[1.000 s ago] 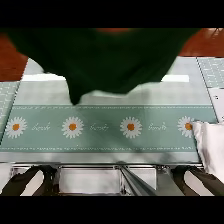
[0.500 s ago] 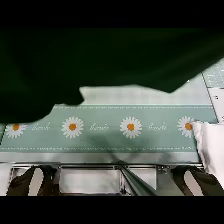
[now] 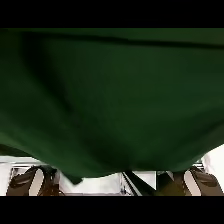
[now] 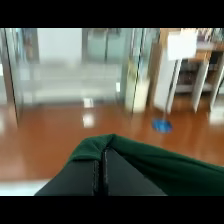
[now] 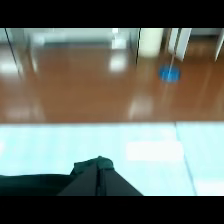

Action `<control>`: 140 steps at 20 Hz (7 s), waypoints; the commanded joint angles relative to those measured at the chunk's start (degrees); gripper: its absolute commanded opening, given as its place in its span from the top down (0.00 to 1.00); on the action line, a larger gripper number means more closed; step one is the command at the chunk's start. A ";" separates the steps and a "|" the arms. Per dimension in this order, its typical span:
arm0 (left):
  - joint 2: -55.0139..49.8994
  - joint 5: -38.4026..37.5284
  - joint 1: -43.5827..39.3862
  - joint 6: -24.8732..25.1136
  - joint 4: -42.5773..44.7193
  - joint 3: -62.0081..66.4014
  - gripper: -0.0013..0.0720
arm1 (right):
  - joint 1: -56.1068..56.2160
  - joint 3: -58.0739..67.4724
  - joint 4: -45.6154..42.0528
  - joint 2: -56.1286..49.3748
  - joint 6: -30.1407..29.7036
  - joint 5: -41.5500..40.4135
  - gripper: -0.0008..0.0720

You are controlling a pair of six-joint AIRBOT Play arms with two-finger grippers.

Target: Fold the shirts.

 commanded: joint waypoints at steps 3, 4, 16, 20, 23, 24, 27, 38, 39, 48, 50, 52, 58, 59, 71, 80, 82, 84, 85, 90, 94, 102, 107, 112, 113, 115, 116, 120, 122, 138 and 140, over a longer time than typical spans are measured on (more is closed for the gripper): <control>-3.41 -5.55 -1.05 -3.69 -2.05 -19.02 0.96 | 0.07 -21.59 1.01 -1.77 0.28 -8.44 0.96; -5.53 -4.81 -1.05 -3.30 -3.82 -23.54 0.96 | 0.07 -25.33 2.97 -4.22 -0.55 -11.10 0.96; -67.23 19.23 -9.79 -2.27 -11.54 -10.93 0.96 | 0.11 -16.81 25.70 -60.65 -11.13 -32.54 0.96; -78.68 14.47 -10.60 -5.68 -11.30 2.08 0.96 | 0.07 -8.50 26.05 -69.61 -6.05 -32.11 0.96; -80.24 12.66 -10.54 -6.27 -11.28 3.65 0.96 | 0.09 -7.37 25.18 -71.45 -6.32 -28.68 0.96; -80.13 11.10 -10.16 -5.86 -11.32 3.67 0.96 | 0.07 -7.37 24.09 -71.41 -6.34 -27.52 0.96; -79.60 1.40 -8.15 0.15 -11.13 3.78 0.96 | -0.76 -7.37 24.17 -71.01 -6.58 -19.69 0.96; -74.99 -20.92 -8.11 4.09 2.99 -7.80 0.96 | -0.66 -22.56 15.30 -65.92 -8.90 -9.57 0.96; -74.71 -20.61 -8.17 3.85 3.13 -9.66 0.96 | -0.44 -23.17 15.41 -65.94 -8.90 -10.05 0.96; -73.09 -19.61 -8.61 3.87 3.15 -12.92 0.96 | 0.11 -23.56 16.68 -65.94 -8.72 -9.68 0.96; -72.28 -19.63 -8.39 3.85 3.17 -12.92 0.96 | 0.11 -23.56 16.72 -65.94 -8.70 -9.33 0.96; -71.76 -19.63 -8.41 3.82 3.19 -12.92 0.96 | 0.11 -23.56 16.70 -65.94 -8.70 -9.22 0.96; -66.90 -19.52 -8.39 0.20 10.38 -13.97 0.29 | -3.21 -23.56 16.44 -61.66 -6.32 -6.88 0.43; -64.06 -18.16 -7.63 -0.57 12.41 -15.80 0.29 | -4.90 -23.87 15.96 -59.08 -5.70 -7.04 0.43; -31.54 -6.16 17.88 7.15 0.92 -72.74 0.29 | -14.34 -68.50 35.93 -25.49 -19.28 -22.95 0.43; -33.18 3.06 4.94 4.00 -2.82 -79.82 0.29 | -14.36 -69.13 37.99 -25.38 -18.99 -22.03 0.43; -33.59 2.89 1.75 5.68 -2.82 -79.80 0.96 | -15.43 -68.72 37.88 -25.33 -18.99 -21.09 0.43; -33.57 2.23 1.20 6.23 -3.41 -79.56 0.96 | -20.90 -68.50 34.95 -25.33 -18.99 -18.49 0.43; -33.53 1.81 1.20 6.23 -3.41 -79.34 0.96 | -23.96 -68.52 30.25 -25.35 -17.49 -17.00 0.43; -33.24 0.72 1.09 6.19 -3.45 -79.10 0.96 | -28.30 -73.50 9.38 -25.53 -6.71 -10.47 0.43; -33.24 -0.33 1.09 6.19 -3.45 -79.10 0.96 | -28.22 -74.38 11.67 -28.17 -7.67 -8.37 0.43; -33.24 -0.22 1.09 6.19 -4.04 -79.10 0.96 | -24.57 -74.38 13.92 -37.00 -9.90 -9.75 0.43; -33.24 -0.31 1.11 6.21 -4.48 -78.82 0.96 | -19.93 -74.12 27.65 -39.54 -16.20 -15.91 0.72; -33.24 -2.47 1.16 6.19 -4.50 -69.37 0.96 | -19.93 -69.66 31.82 -39.47 -22.05 -9.29 0.96; -33.24 -3.19 1.16 6.10 -4.52 -66.34 0.96 | -19.93 -68.24 32.04 -39.50 -22.01 -8.70 0.96; -33.35 -3.54 1.16 5.66 -4.50 -60.76 0.96 | -19.93 -64.87 33.66 -39.50 -22.01 -7.93 0.96; -33.75 -3.26 1.14 4.85 -4.50 -58.10 0.96 | -19.89 -63.06 34.93 -39.50 -22.03 -7.76 0.96; -38.18 -3.10 1.09 4.02 -5.51 -48.85 0.96 | -19.89 -56.72 38.10 -39.56 -22.08 -8.13 0.96; -42.01 -2.45 1.09 4.02 -7.28 -44.54 0.96 | -19.04 -54.60 38.77 -39.58 -22.80 -10.67 0.96; -70.75 2.23 -3.98 1.01 -8.96 -15.28 0.96 | -5.70 -31.32 42.69 -63.01 -19.19 -23.78 0.96; -73.22 2.36 -4.76 1.05 -8.96 -12.92 0.96 | -5.25 -29.73 42.80 -64.85 -19.19 -24.15 0.96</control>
